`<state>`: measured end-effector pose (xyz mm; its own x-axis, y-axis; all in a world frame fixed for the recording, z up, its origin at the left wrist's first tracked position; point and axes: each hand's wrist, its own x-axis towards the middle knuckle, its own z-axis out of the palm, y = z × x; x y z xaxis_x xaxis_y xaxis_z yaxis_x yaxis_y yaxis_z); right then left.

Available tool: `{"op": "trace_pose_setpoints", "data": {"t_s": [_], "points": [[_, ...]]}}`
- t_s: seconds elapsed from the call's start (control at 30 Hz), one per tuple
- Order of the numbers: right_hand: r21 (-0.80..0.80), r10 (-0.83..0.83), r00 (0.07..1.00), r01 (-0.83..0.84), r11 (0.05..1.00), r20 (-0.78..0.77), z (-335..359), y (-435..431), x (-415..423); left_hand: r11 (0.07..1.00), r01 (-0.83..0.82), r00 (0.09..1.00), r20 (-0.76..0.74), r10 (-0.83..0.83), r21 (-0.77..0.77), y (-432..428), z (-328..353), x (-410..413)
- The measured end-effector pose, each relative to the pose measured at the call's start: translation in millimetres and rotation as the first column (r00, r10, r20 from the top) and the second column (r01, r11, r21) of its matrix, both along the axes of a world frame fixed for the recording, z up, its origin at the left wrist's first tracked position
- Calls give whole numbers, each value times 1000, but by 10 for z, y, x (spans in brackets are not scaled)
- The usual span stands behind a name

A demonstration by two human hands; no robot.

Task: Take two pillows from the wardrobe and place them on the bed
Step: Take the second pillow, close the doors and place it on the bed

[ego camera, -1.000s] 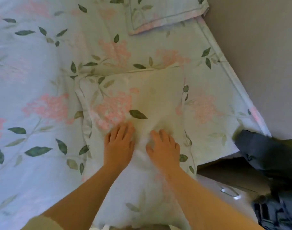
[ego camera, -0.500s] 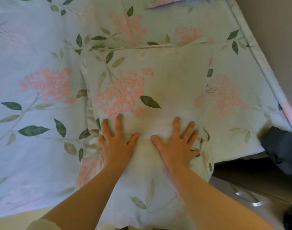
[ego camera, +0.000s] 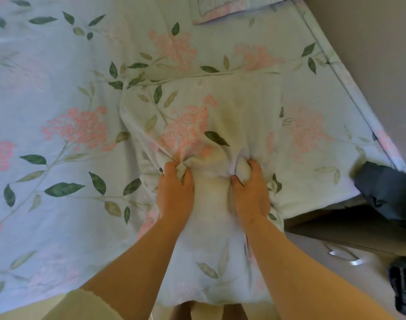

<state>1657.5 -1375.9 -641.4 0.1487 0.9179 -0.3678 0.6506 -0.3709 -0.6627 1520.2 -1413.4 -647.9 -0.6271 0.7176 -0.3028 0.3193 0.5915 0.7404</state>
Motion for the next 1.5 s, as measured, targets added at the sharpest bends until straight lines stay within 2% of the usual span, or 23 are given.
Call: {"op": "trace_pose_setpoints", "data": {"t_s": [0.13,0.33,0.47,0.63,0.77,0.87,0.9,0.97,1.0,1.07,1.17,1.23,1.3,1.37,1.43,1.5], "points": [[50,-66,997,68,996,-44,363,84,44,993,-15,1000,19,13,115,95,441,31],[284,-85,986,123,951,-144,1026,671,173,958,-18,1000,13,15,286,735,1134,113],[421,-67,991,111,900,-117,1356,1419,457,932,-26,999,28,17,361,1457,1483,344],[484,12,999,6,875,-34,1526,2493,873,925,-57,997,69,33,376,2443,1594,705],[443,80,994,-106,890,77,1484,3200,1111,928,-135,989,102,106,348,3074,1455,970],[379,112,986,-153,913,127,1345,3583,1274,958,-117,993,26,115,261,3430,1240,1088],[305,135,975,-185,934,178,1279,3668,1321,981,-95,995,-20,100,167,3502,1154,1094],[68,212,924,-245,967,317,1113,3796,1433,991,-23,997,-70,14,-129,3603,943,1120],[-44,241,899,-242,969,366,1021,3830,1501,963,40,997,-51,-56,-267,3624,820,1163],[-165,256,882,-206,965,395,817,3813,1631,910,157,987,37,-155,-383,3578,585,1281],[-238,243,898,-162,958,366,520,3661,1830,916,136,991,50,-126,-378,3372,307,1362],[-279,209,914,-112,954,347,325,3525,1984,933,24,996,86,7,-360,3207,177,1350],[-318,122,949,-24,948,290,150,3374,2128,932,-119,954,220,203,-342,3073,88,1353],[-334,41,974,37,942,224,19,3235,2223,929,-187,888,351,299,-318,2989,42,1407],[-291,15,990,27,956,140,-9,3179,2254,935,-182,864,405,300,-303,2970,28,1468],[-177,25,1000,-23,984,13,58,3239,2240,939,-197,873,384,299,-282,3009,39,1496]]}}
